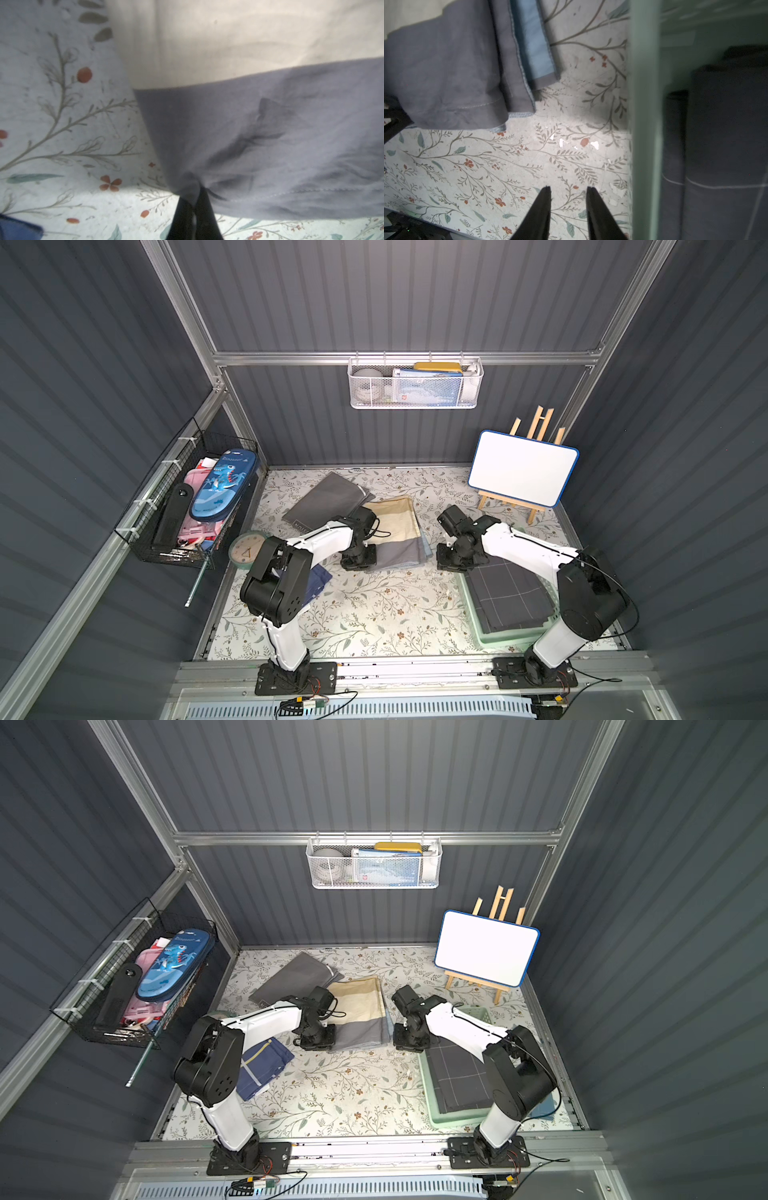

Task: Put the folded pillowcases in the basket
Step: Adjust the basket at the center of the board, then move the pillowcase to the center of the board.

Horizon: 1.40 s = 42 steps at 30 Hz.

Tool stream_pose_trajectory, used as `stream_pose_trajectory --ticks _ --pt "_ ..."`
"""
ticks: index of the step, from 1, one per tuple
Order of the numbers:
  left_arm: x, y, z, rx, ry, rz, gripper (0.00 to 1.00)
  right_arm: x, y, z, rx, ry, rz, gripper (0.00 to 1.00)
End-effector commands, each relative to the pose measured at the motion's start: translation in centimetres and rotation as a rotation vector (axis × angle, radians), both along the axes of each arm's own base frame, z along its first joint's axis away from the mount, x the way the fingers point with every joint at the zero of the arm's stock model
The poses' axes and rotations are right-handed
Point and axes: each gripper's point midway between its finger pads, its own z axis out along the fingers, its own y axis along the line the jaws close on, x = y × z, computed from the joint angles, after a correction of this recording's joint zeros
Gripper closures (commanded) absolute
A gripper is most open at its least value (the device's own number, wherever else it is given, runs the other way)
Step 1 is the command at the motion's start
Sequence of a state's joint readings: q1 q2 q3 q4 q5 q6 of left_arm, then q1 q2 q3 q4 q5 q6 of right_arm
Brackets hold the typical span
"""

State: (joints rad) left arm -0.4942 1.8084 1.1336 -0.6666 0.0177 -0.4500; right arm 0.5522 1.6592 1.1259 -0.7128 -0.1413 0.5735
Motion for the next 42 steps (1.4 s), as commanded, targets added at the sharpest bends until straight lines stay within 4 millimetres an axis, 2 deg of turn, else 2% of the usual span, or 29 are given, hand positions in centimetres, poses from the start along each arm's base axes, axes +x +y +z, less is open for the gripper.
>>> stream_pose_trajectory --ticks 1,4,7,8,10,11,12,13,14,16,17,18,20,25,28,32,38,42 --pt "-0.3 0.9 -1.7 0.037 0.017 -0.022 1.00 0.6 -0.4 -0.6 -0.007 0.018 0.024 0.65" --pt "-1.9 0.9 -1.6 0.016 0.054 -0.048 1.00 1.4 0.9 -0.2 0.028 0.011 0.051 0.65" --pt "-3.1 0.9 -1.0 -0.015 0.061 -0.054 1.00 3.0 2.9 1.3 0.066 -0.058 0.075 0.62" --pt "-3.4 0.7 -0.7 -0.031 0.069 -0.050 1.00 3.4 3.5 1.7 0.065 -0.070 0.092 0.59" --pt "-3.3 -0.2 0.1 -0.083 0.067 -0.044 1.00 4.5 4.5 2.1 0.053 -0.075 0.119 0.45" --pt "-3.0 -0.4 0.5 -0.090 0.055 -0.037 0.99 5.0 4.9 1.8 0.043 -0.069 0.127 0.41" --pt "-2.8 -0.3 0.7 -0.087 0.047 -0.035 0.95 5.3 5.2 1.4 0.041 -0.058 0.137 0.39" --pt "-2.7 -0.2 0.7 -0.077 0.040 -0.032 0.86 5.6 5.7 1.2 0.045 -0.049 0.147 0.37" --pt "-2.5 0.0 0.6 -0.066 0.037 -0.030 0.71 6.0 6.1 0.9 0.051 -0.046 0.147 0.35" --pt "-2.3 0.0 0.6 -0.062 0.024 -0.026 0.52 6.6 6.5 0.0 0.045 -0.034 0.144 0.34" --pt "-2.1 0.0 0.6 -0.063 0.019 -0.020 0.37 6.8 6.3 -0.6 0.023 -0.025 0.135 0.33" --pt "-2.0 -0.1 0.6 -0.065 0.012 -0.015 0.31 7.0 6.0 -1.1 0.000 -0.011 0.131 0.33" --pt "-1.5 -0.2 1.1 -0.074 -0.008 -0.004 0.27 7.4 5.3 -2.0 -0.055 -0.004 0.113 0.33" --pt "-0.3 -0.5 3.3 -0.087 -0.058 0.026 0.22 7.3 4.8 -3.4 -0.096 0.023 0.100 0.33" --pt "0.5 -0.7 4.7 -0.094 -0.091 0.037 0.22 7.3 3.7 -3.1 -0.172 -0.005 0.096 0.32" --pt "1.7 -0.9 6.3 -0.094 -0.139 0.032 0.21 7.6 3.5 -3.4 -0.180 -0.020 0.099 0.32" --pt "5.9 -1.0 8.9 -0.077 -0.255 0.050 0.13 6.4 4.4 -5.5 -0.143 0.082 0.114 0.33" --pt "9.8 -0.1 9.2 -0.082 -0.313 0.081 0.12 5.2 5.6 -6.1 -0.075 0.130 0.126 0.38"
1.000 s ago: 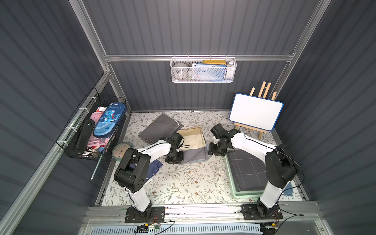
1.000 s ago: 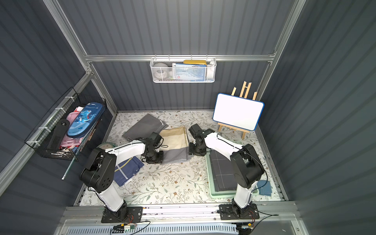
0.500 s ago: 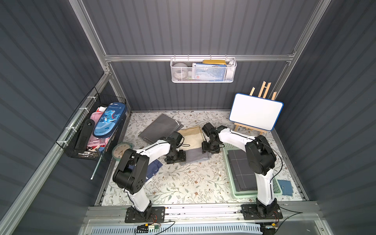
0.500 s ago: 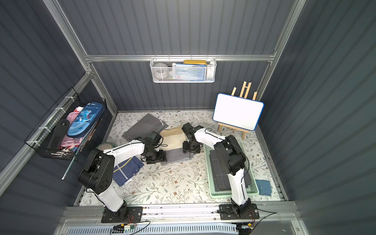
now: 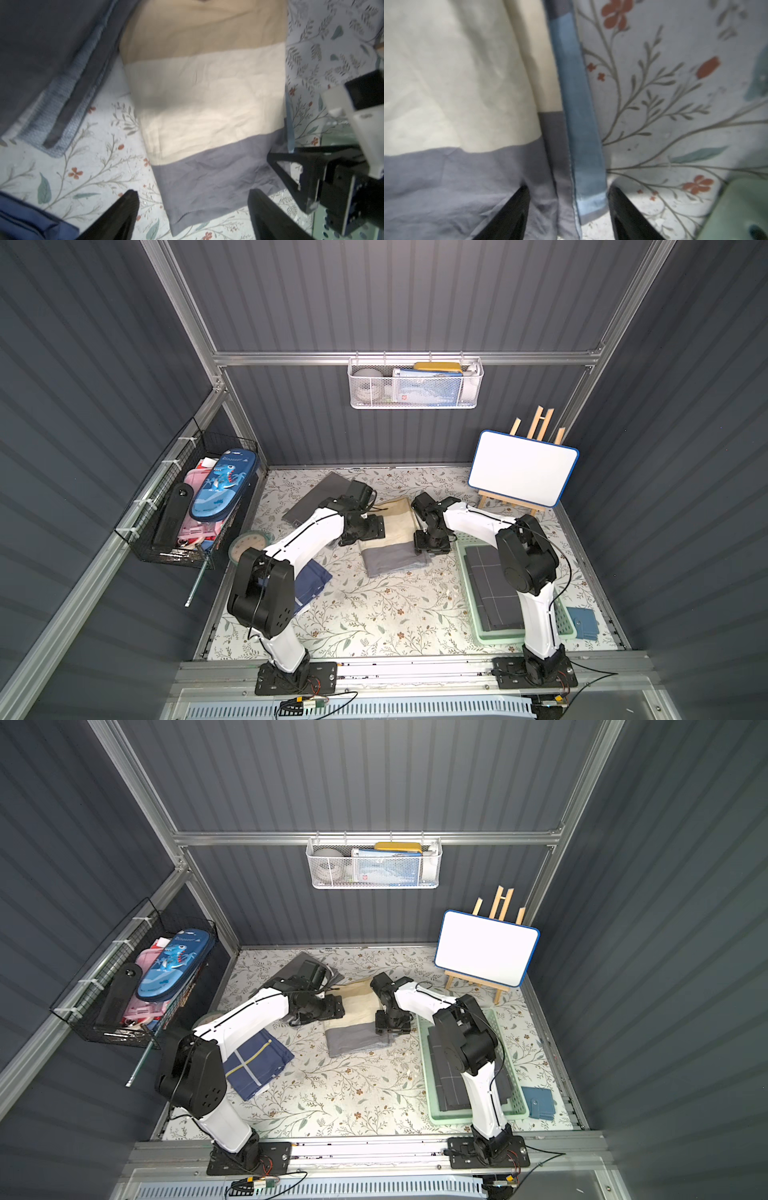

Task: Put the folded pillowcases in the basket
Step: Move the pillowcase to the center of the board.

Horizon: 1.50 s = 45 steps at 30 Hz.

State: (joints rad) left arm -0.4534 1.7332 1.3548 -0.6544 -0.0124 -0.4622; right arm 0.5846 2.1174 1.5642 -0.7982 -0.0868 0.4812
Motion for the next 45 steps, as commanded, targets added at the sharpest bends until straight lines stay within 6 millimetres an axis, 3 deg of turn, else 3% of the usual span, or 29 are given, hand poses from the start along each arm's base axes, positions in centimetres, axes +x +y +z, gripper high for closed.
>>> stream_pose_trajectory --ticks 1,3,8,14,17,23,28,38,42,45 --pt "3.3 2.0 -0.9 0.034 -0.032 0.038 0.12 -2.4 0.7 -1.4 0.037 0.104 0.008 0.40" --pt "6.2 2.9 0.1 0.013 -0.081 0.069 0.12 -3.3 0.6 -1.6 0.045 0.129 0.005 0.44" --pt "10.0 5.3 -1.3 -0.019 -0.096 0.119 0.13 -5.6 0.3 -1.8 0.065 0.159 0.002 0.59" --pt "11.2 4.6 -2.3 -0.062 -0.097 0.106 0.15 -7.3 0.1 -1.2 0.125 0.159 -0.016 0.88" --pt "11.4 4.6 -2.4 -0.058 -0.107 0.092 0.16 -8.8 -0.1 -0.7 0.163 0.179 -0.022 0.90" --pt "9.0 2.1 -3.2 -0.132 -0.074 0.023 0.18 -12.9 0.2 -0.2 0.160 0.230 0.049 0.89" --pt "5.3 -0.5 -5.6 -0.139 -0.017 -0.021 0.18 -13.7 -0.1 -0.7 0.147 0.233 0.032 0.88" --pt "5.3 -1.7 -9.4 -0.160 0.022 -0.020 0.23 -14.2 -0.5 -0.2 0.123 0.223 0.039 0.85" --pt "4.7 -1.9 -10.4 -0.178 0.045 -0.024 0.25 -14.6 -1.0 0.2 0.100 0.227 0.051 0.56" --pt "4.6 -1.9 -10.2 -0.183 0.040 -0.030 0.25 -14.1 -1.0 2.6 0.116 0.170 0.056 0.39"
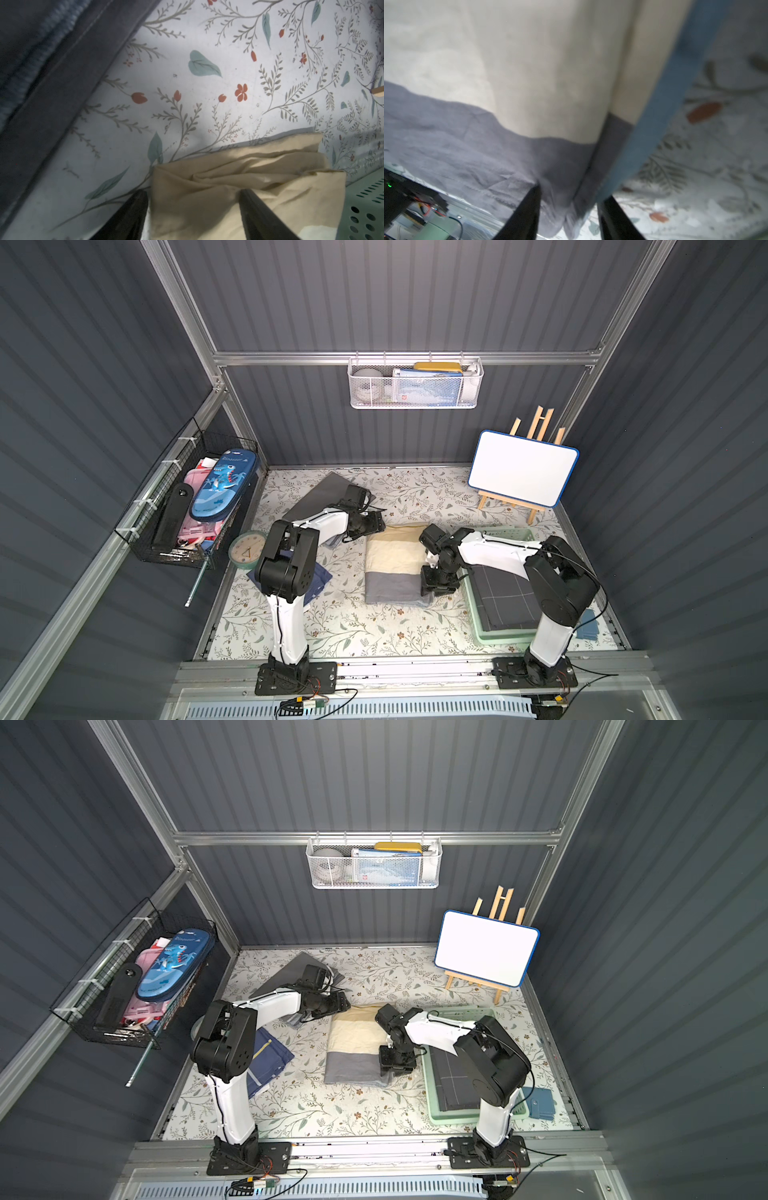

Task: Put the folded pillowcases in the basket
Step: Move the pillowcase to the center of the board, then move the basket to the center of the board.

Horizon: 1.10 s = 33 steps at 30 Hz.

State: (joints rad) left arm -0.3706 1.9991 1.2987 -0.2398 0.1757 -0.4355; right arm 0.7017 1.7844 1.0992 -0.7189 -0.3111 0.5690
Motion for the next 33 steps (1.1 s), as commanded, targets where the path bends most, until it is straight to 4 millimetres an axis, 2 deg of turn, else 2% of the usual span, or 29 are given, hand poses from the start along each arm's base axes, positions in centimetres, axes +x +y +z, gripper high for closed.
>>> stream_pose_trajectory --ticks 1,3,5,8,11,13,19,21,24,26,28,31,33 --pt "-1.4 0.1 -2.0 -0.003 0.068 -0.007 0.25 -0.1 -0.9 3.0 -0.018 -0.051 -0.001 0.37" --pt "-1.3 0.0 -1.9 -0.004 0.064 -0.014 0.25 0.2 -1.2 5.2 -0.013 -0.098 -0.004 0.37" --pt "-1.1 -0.2 -1.8 -0.010 0.060 -0.018 0.26 0.9 -2.4 7.1 -0.057 -0.164 -0.010 0.37" --pt "-0.9 -0.3 -1.4 -0.018 0.048 -0.023 0.26 1.8 -4.8 9.0 -0.162 -0.260 -0.008 0.37" --pt "-0.8 -0.5 -1.2 -0.025 0.044 -0.027 0.26 3.2 -8.4 9.2 -0.365 -0.351 -0.003 0.38" --pt "-0.8 -0.5 -0.9 -0.027 0.039 -0.029 0.26 4.0 -10.1 9.5 -0.484 -0.369 0.016 0.39" --pt "-0.7 -0.5 -0.4 -0.023 0.027 -0.043 0.25 6.0 -10.3 8.8 -0.549 -0.393 0.020 0.43" --pt "-0.7 -0.7 -0.2 -0.027 0.022 -0.051 0.24 6.4 -10.1 7.6 -0.538 -0.380 0.023 0.43" --pt "-0.7 -0.8 0.0 -0.032 0.020 -0.059 0.24 6.2 -9.8 5.3 -0.480 -0.294 -0.004 0.57" --pt "-0.7 -0.8 0.2 -0.033 0.016 -0.063 0.24 6.6 -9.7 5.1 -0.472 -0.317 -0.012 0.75" --pt "-0.8 -0.8 0.3 -0.033 0.012 -0.070 0.24 7.2 -9.8 5.3 -0.475 -0.354 -0.013 0.86" --pt "-1.0 -0.7 0.1 -0.029 0.013 -0.078 0.24 8.3 -10.1 5.5 -0.521 -0.379 0.015 0.94" --pt "-1.0 -0.8 0.1 -0.030 0.012 -0.083 0.24 9.2 -9.9 5.4 -0.543 -0.400 0.042 0.95"
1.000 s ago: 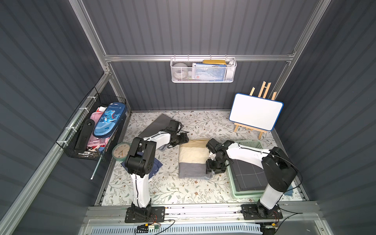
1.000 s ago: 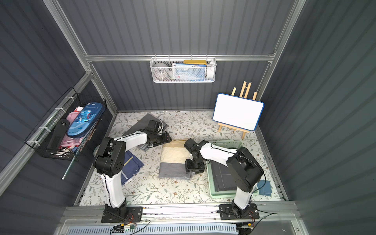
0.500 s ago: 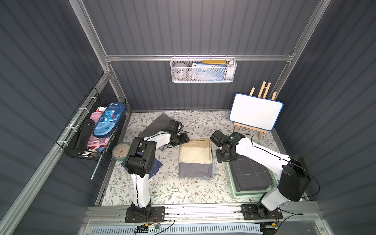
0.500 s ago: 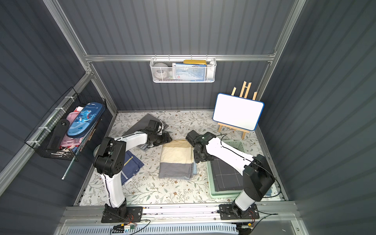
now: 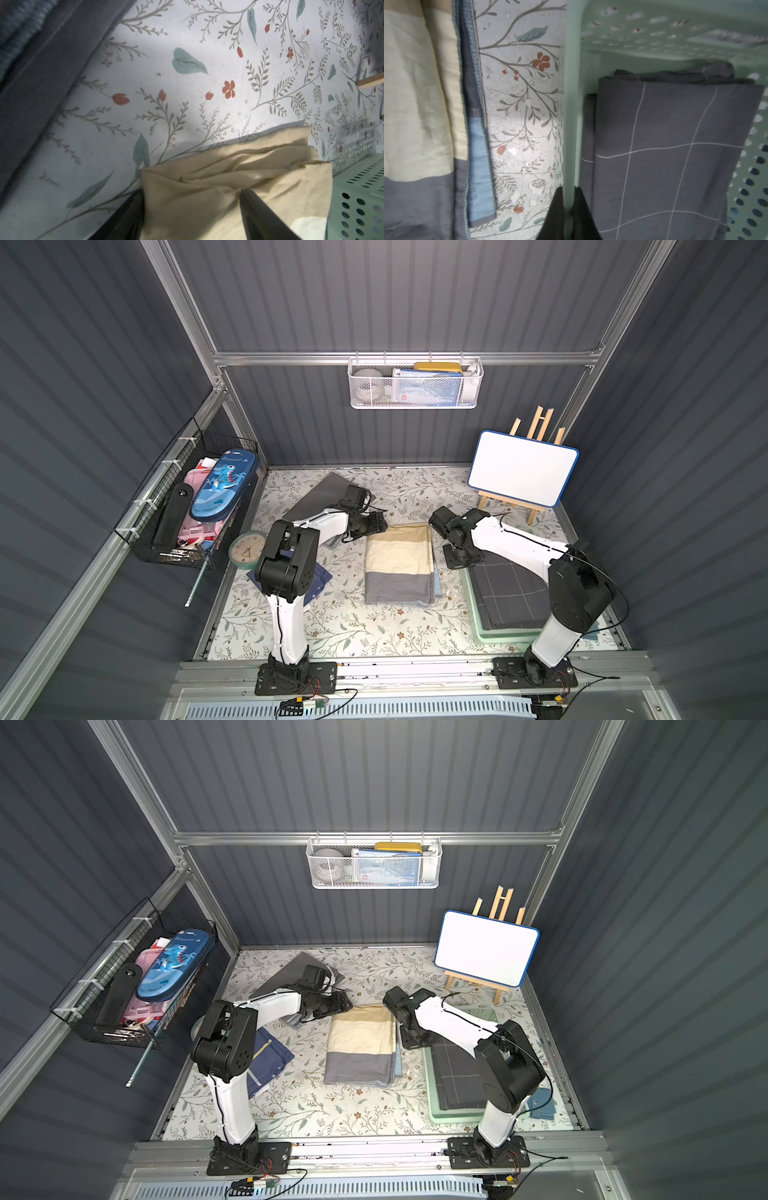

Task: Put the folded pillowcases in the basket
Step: Move the basket to the center of the board, then pick up the pillowcase from the center of the board.

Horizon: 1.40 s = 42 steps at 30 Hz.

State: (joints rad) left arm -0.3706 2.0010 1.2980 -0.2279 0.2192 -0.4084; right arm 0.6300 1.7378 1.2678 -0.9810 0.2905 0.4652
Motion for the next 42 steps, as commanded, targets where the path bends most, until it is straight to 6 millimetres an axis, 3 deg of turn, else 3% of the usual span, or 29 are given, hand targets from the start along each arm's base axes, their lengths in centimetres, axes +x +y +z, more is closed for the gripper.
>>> stream_pose_trajectory --ticks 1,6,11,12,18,23,28,33,37,42 --pt "-0.8 -0.1 -0.1 -0.003 0.019 -0.038 0.24 2.6 0.3 0.4 -0.056 -0.066 0.053 0.96" --pt "-0.7 -0.1 0.1 -0.004 0.013 -0.040 0.24 6.1 1.2 0.2 -0.088 -0.095 0.086 1.00" --pt "-0.6 0.1 0.4 0.003 0.007 -0.036 0.23 8.7 2.0 0.2 -0.058 -0.112 0.073 0.96" --pt "-0.6 0.1 0.3 0.004 0.008 -0.035 0.23 9.0 2.0 0.4 -0.059 -0.119 0.069 0.93" --pt "-0.6 0.0 -0.1 0.002 0.014 -0.038 0.22 9.2 2.2 1.3 -0.014 -0.126 0.027 0.53" --pt "-0.6 -0.3 -0.3 -0.010 0.014 -0.048 0.22 6.4 3.5 4.8 0.080 -0.182 0.050 0.45" --pt "-0.4 -0.1 -0.6 -0.006 0.016 -0.054 0.26 0.8 5.8 6.1 0.195 -0.173 0.100 0.44" --pt "-0.3 0.1 -0.2 -0.003 0.007 -0.053 0.32 -4.3 8.9 3.0 0.390 -0.052 0.081 0.36" --pt "-0.5 0.2 0.1 -0.007 0.004 -0.051 0.34 -5.5 9.6 1.0 0.434 0.005 -0.028 0.36" --pt "-0.7 0.3 0.6 -0.015 -0.006 -0.051 0.34 -6.1 10.1 -1.1 0.349 0.063 -0.058 0.33"
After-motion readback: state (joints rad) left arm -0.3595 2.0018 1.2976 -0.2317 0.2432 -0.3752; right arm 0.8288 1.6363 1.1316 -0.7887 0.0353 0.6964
